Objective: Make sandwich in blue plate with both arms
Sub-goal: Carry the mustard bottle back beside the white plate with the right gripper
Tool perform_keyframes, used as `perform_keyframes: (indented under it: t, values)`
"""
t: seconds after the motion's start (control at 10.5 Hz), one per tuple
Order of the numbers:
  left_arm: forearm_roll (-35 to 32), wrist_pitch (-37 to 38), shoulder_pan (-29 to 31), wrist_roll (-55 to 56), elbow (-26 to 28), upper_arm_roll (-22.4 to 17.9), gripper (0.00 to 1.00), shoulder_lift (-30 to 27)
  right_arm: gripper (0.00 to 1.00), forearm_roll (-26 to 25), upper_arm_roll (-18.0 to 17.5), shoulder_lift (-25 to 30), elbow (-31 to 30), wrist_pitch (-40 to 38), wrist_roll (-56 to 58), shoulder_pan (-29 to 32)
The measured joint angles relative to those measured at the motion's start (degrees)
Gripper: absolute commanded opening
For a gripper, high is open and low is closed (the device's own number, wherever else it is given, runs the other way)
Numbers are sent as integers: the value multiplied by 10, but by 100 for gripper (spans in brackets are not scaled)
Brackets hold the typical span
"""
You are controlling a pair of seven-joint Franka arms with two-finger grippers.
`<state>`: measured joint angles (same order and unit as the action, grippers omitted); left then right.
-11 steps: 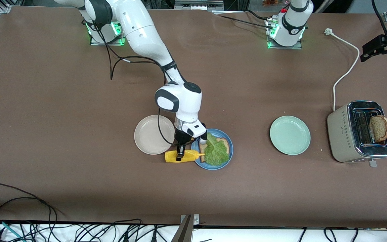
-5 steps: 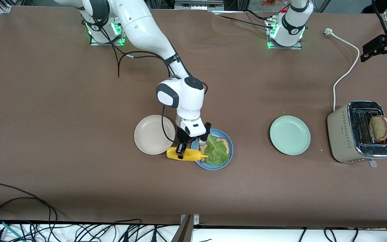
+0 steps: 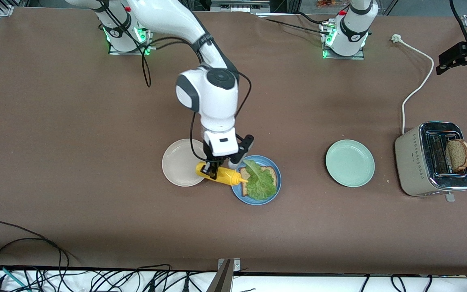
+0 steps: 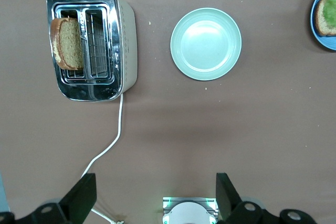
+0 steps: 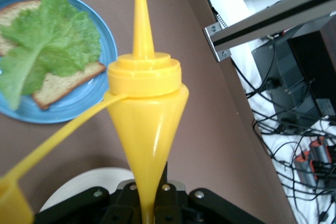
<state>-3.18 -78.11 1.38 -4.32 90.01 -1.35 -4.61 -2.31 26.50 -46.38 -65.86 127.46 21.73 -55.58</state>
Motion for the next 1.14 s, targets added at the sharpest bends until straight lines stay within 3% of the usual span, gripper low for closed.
perform_keyframes:
  t: [0.29, 0.67, 0.86, 1.14]
  values:
    - [0, 0, 1, 0, 0, -1, 100, 0, 0, 38, 4, 125, -105, -32, 61, 4]
    - [0, 1, 2, 0, 0, -1, 100, 0, 0, 141, 13, 288, -275, -38, 258, 53]
    - [0, 1, 2, 0, 0, -1, 100, 0, 0, 215, 34, 329, -320, -64, 390, 85]
    - [0, 1, 2, 0, 0, -2, 100, 0, 0, 378, 93, 330, -344, -139, 643, 146]
